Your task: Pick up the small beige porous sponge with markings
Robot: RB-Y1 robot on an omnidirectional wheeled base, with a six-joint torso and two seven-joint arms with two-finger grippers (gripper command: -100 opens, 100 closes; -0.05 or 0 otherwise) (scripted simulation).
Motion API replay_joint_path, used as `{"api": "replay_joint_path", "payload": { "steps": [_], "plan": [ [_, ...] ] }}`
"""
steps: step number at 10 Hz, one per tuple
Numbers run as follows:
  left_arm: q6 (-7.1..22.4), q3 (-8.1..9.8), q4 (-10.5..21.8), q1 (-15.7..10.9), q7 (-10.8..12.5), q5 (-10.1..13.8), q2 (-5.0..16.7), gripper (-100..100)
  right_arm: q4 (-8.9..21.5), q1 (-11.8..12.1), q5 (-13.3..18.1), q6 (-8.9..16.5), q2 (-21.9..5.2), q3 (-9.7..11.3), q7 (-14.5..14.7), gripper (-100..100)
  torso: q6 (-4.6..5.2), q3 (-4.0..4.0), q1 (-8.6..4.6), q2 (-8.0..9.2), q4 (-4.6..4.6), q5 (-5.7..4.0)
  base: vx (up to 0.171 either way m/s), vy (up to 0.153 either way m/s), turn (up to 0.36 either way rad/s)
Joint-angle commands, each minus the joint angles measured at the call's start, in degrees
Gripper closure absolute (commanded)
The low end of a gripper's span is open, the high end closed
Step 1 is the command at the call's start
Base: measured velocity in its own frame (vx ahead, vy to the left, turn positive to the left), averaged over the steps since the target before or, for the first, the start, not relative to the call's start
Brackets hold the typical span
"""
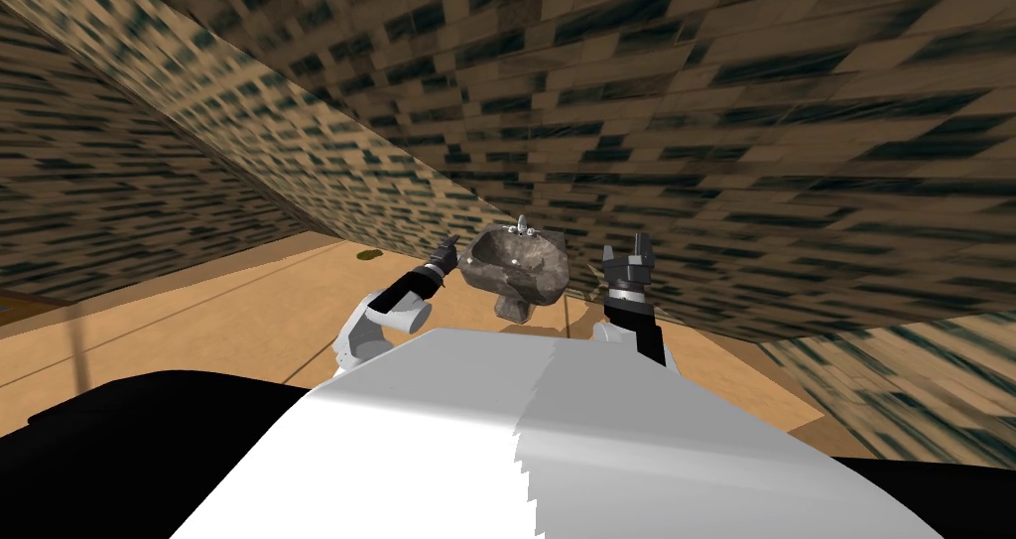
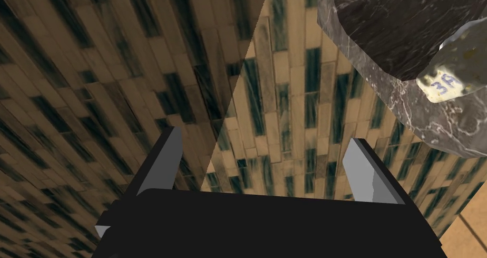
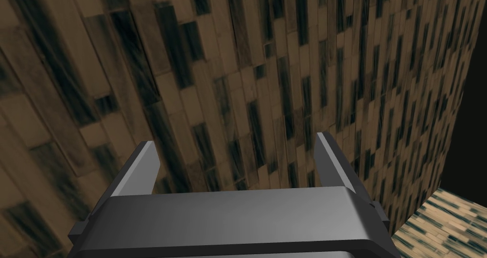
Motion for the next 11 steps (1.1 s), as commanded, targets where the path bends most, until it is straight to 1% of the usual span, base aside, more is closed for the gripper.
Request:
{"api": "replay_joint_path", "payload": {
  "steps": [1,2,5,6,7,8,9,10,11],
  "plan": [
    [2.9,0.11,0.0,-0.3,-0.2,0.0,0.3,-100,0.0,0.0,0.0,0.0,0.0,0.0,0.0,0,0.0,0.0,0.0,0.0,0.0,0.0,0.036,-0.027,0.016],
    [4.6,0.41,-0.1,-0.8,-0.6,0.1,0.9,-100,0.0,0.0,0.0,0.0,0.0,0.0,0.0,0,0.0,0.01,0.0,0.02,0.0,0.0,0.035,-0.029,0.031],
    [8.9,0.73,-0.1,-1.2,-1.1,0.2,1.4,-100,0.0,0.0,0.0,0.0,0.0,0.0,0.0,0,0.0,-0.02,-0.02,-0.03,-0.01,-0.01,0.044,-0.03,0.023],
    [10.9,1.05,0.0,-1.6,-1.5,0.3,1.9,-100,0.0,0.0,0.0,0.0,0.0,0.0,0.0,0,0.01,-0.01,-0.02,-0.02,-0.01,-0.01,0.039,-0.048,0.031],
    [11.8,1.05,0.0,-1.6,-1.5,0.3,1.9,-100,0.0,0.0,0.0,0.0,0.0,0.0,0.0,0,0.0,0.0,-0.08,0.0,0.0,-0.02,0.04,-0.043,0.02],
    [14.2,1.36,0.0,-2.0,-2.0,0.3,2.3,-100,0.0,0.0,0.0,0.0,0.0,0.0,0.0,0,0.01,0.0,-0.06,0.0,0.0,-0.02,0.046,-0.054,0.032],
    [14.6,1.36,0.0,-2.0,-2.0,0.3,2.3,-100,0.0,0.0,0.0,0.0,0.0,0.0,0.0,0,0.0,-0.01,-0.1,-0.02,-0.01,-0.02,0.045,-0.041,0.025],
    [16.6,1.66,0.2,-2.4,-2.4,0.4,2.6,-100,0.0,0.0,0.0,0.0,0.0,0.0,0.0,0,0.01,-0.01,-0.06,-0.02,-0.01,-0.02,0.053,-0.045,0.029],
    [17.3,1.66,0.2,-2.4,-2.4,0.4,2.6,-100,0.0,0.0,0.0,0.0,0.0,0.0,0.0,0,0.0,-0.03,-0.07,-0.04,-0.01,-0.02,0.037,-0.039,0.022]
  ]
}}
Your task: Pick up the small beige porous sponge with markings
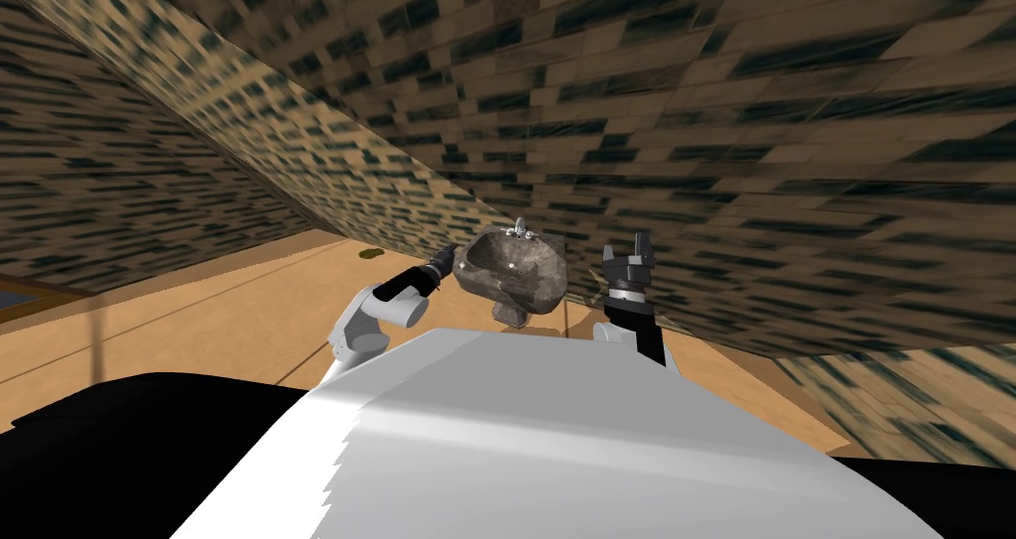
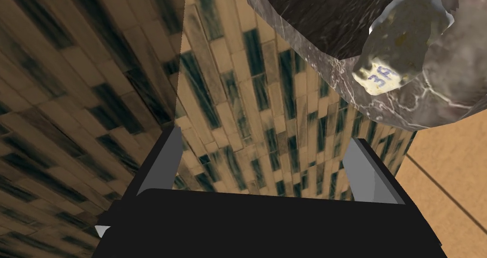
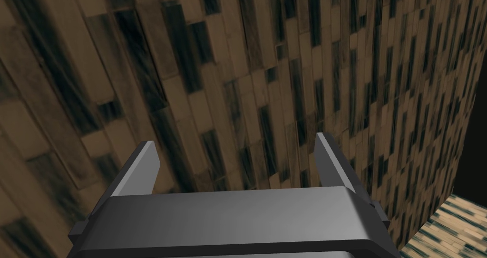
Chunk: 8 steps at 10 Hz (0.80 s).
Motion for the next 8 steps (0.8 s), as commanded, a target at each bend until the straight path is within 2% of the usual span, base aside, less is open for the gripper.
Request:
{"api": "replay_joint_path", "payload": {
  "steps": [1,2,3,5,7,8],
  "plan": [
    [2.9,0.17,0.0,-0.2,-0.6,-0.2,0.2,-100,0.0,0.0,0.0,0.0,0.0,0.0,0.0,0,0.0,0.0,0.0,0.0,0.0,0.0,0.04,-0.046,0.036],
    [3.3,0.17,0.0,-0.2,-0.6,-0.2,0.2,-100,0.0,0.0,0.0,0.0,0.0,0.0,0.0,0,0.0,0.0,-0.02,0.0,0.0,0.0,0.04,-0.043,0.019],
    [5.8,0.44,0.2,-0.5,-1.0,-0.1,0.5,-100,0.0,0.0,0.0,0.0,0.0,0.0,0.0,0,0.0,0.01,-0.01,0.01,0.0,0.0,0.052,-0.057,0.031],
    [8.1,0.67,0.4,-0.8,-1.5,0.0,0.8,-100,0.0,0.0,0.0,0.0,0.0,0.0,0.0,0,0.0,-0.05,-0.09,-0.09,-0.02,-0.02,0.059,-0.06,0.035],
    [12.1,1.05,0.9,-1.2,-2.3,0.2,1.4,-100,0.0,0.0,0.0,0.0,0.0,0.0,0.0,0,0.0,0.0,-0.03,-0.01,0.0,-0.01,0.047,-0.05,0.036],
    [12.5,1.05,0.9,-1.2,-2.3,0.2,1.4,-100,0.0,0.0,0.0,0.0,0.0,0.0,0.0,0,0.0,-0.03,-0.04,-0.05,-0.01,-0.01,0.048,-0.056,0.015]
  ]
}}
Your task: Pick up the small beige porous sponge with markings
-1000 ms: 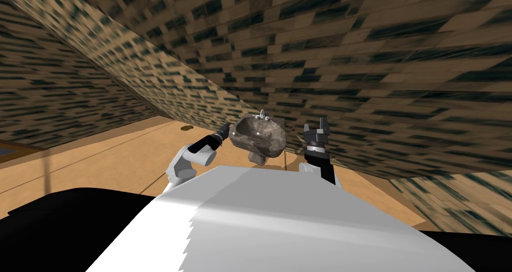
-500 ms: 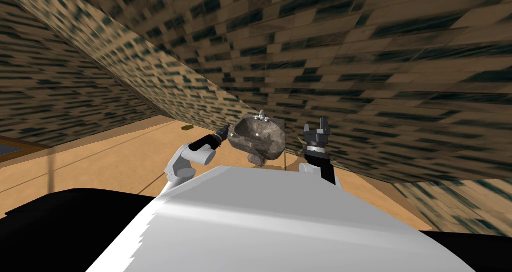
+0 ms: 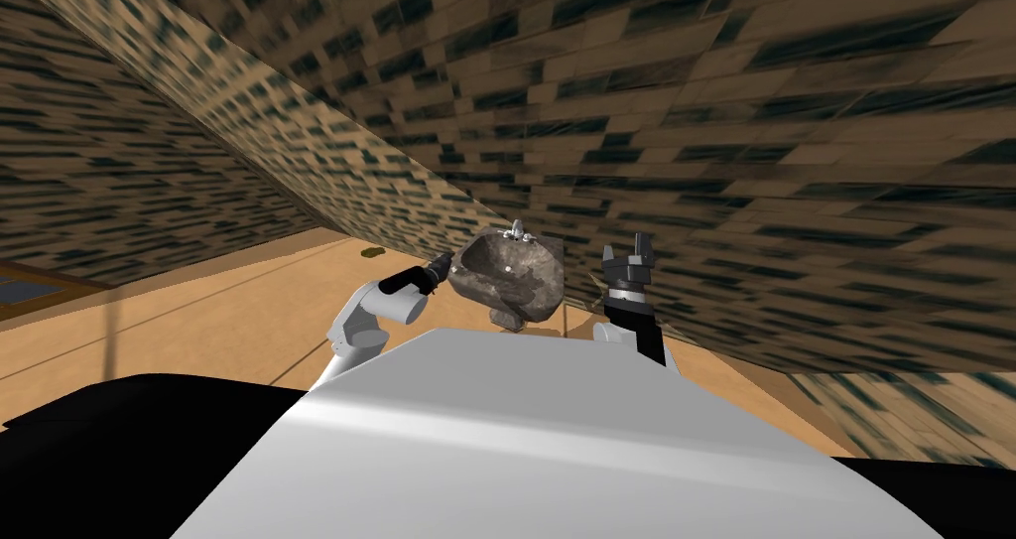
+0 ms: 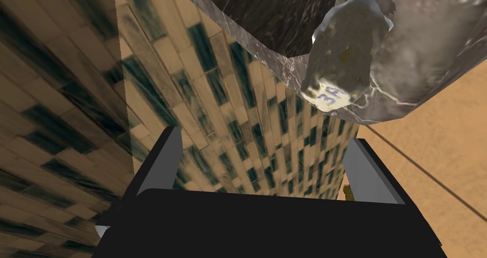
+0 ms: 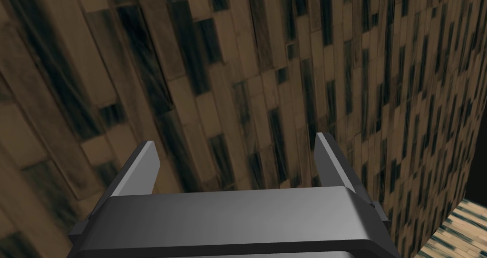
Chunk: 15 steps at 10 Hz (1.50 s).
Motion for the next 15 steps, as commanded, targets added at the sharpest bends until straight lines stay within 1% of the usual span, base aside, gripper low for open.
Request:
{"api": "replay_joint_path", "payload": {
  "steps": [1,4,6,7,8,9,10,12,13,14,15],
  "plan": [
    [2.5,0.35,0.3,0.0,-0.4,0.4,0.4,-100,0.0,0.0,0.0,0.0,0.0,0.0,0.0,0,0.0,0.0,0.0,0.0,0.0,0.0,0.042,-0.048,0.022],
    [7.5,0.44,1.2,0.0,-1.3,0.7,1.2,-100,0.0,0.0,0.0,0.0,0.0,0.0,0.0,0,0.0,-0.03,-0.02,-0.06,-0.01,0.0,0.063,-0.065,0.025],
    [9.7,0.21,2.0,0.4,-1.7,1.0,1.5,-100,0.0,0.0,0.0,0.0,0.0,0.0,0.0,0,0.0,-0.04,-0.04,-0.06,-0.01,-0.01,0.07,-0.053,0.007],
    [11.0,-0.24,2.8,1.0,-1.9,1.3,1.6,-100,0.0,0.0,0.0,0.0,0.0,0.0,0.0,0,0.0,-0.04,0.04,-0.08,-0.02,0.0,0.078,-0.035,-0.014],
    [10.2,-0.36,2.2,0.8,-1.7,0.7,1.3,-100,0.0,0.0,0.0,0.0,0.0,0.0,0.0,0,0.0,-0.06,0.08,-0.1,-0.02,0.02,0.035,-0.015,-0.001],
    [10.4,-0.41,2.3,0.8,-1.7,0.7,1.3,0,0.0,0.0,0.0,0.0,0.0,0.0,0.0,0,0.0,0.0,0.15,0.01,0.0,0.03,0.006,-0.003,0.001],
    [9.1,-0.54,4.1,0.4,-1.9,0.4,1.0,-100,0.0,0.0,0.0,0.0,0.0,0.0,0.0,0,0.0,0.07,0.19,0.12,0.02,0.04,0.012,0.0,-0.026],
    [7.8,-0.67,5.9,-0.1,-2.1,0.1,0.7,-100,0.0,0.0,0.0,0.0,0.0,0.0,0.0,0,0.0,0.07,0.23,0.13,0.03,0.05,0.016,0.004,-0.028],
    [8.4,-0.66,5.3,0.0,-2.0,0.2,0.8,-100,0.0,0.0,0.0,0.0,0.0,0.0,0.0,0,0.0,0.07,0.25,0.13,0.03,0.05,0.006,0.003,-0.004],
    [8.2,-0.68,5.5,-0.1,-2.1,0.2,0.8,100,0.0,0.0,0.0,0.0,0.0,0.0,0.0,0,-0.01,0.09,0.24,0.16,0.04,0.05,0.0,0.0,0.0],
    [8.2,-0.68,5.5,0.0,-2.1,0.2,0.8,100,0.0,0.0,0.0,0.0,0.0,0.0,0.0,0,0.03,0.11,0.22,0.17,0.07,0.03,0.0,0.0,0.0]
  ]
}}
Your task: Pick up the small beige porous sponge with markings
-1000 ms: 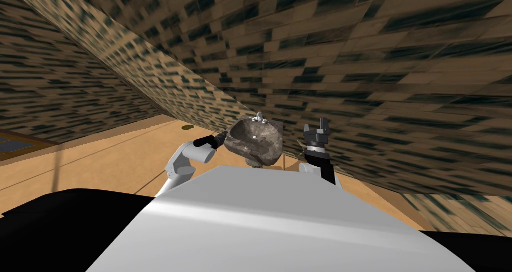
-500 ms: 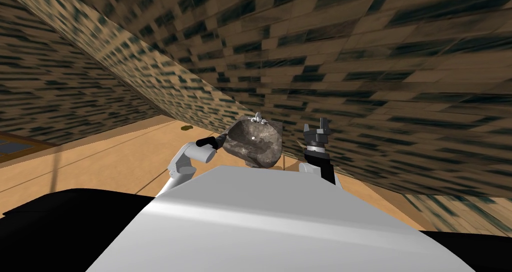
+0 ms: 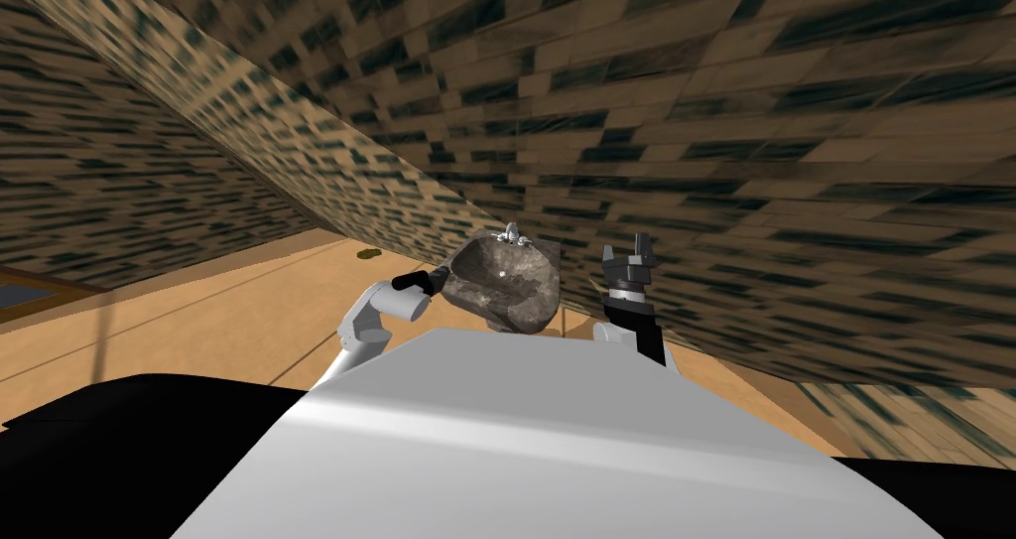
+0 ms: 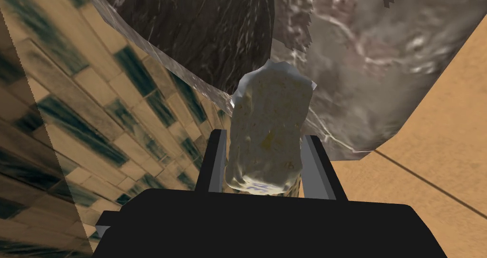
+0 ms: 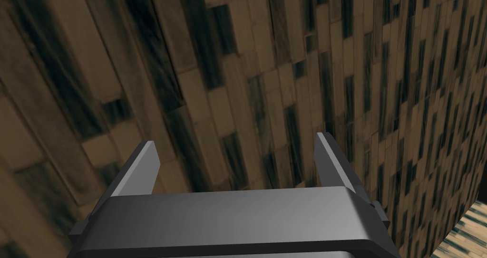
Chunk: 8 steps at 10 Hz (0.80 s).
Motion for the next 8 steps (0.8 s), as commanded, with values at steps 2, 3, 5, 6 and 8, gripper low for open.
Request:
{"api": "replay_joint_path", "payload": {
  "steps": [2,3,5,6,8],
  "plan": [
    [0.0,0.0,0.0,0.0,0.0,0.0,0.0,100,0.0,0.0,0.0,0.0,0.0,0.0,0.0,0,-0.01,0.01,0.02,0.02,-0.01,0.0,0.0,0.0,0.0],
    [-0.1,0.01,0.0,0.0,0.0,0.0,0.0,100,0.0,0.0,0.0,0.0,0.0,0.0,0.0,0,-0.01,0.01,0.03,0.03,-0.01,0.0,0.0,0.0,0.0],
    [1.1,0.2,-1.8,0.5,0.3,0.3,0.3,100,0.0,0.0,0.0,0.0,0.0,0.0,0.0,0,-0.01,0.0,0.02,0.02,-0.02,-0.01,-0.006,-0.001,0.017],
    [1.8,0.27,-2.7,0.7,0.4,0.4,0.4,100,0.0,0.0,0.0,0.0,0.0,0.0,0.0,0,-0.03,0.04,0.0,0.08,-0.01,-0.02,-0.019,-0.003,0.034],
    [1.4,0.29,-2.2,0.5,0.3,0.5,0.4,0,0.0,0.0,0.0,0.0,0.0,0.0,0.0,0,-0.01,0.03,0.01,0.08,-0.01,-0.01,-0.004,-0.001,0.003]
  ]
}}
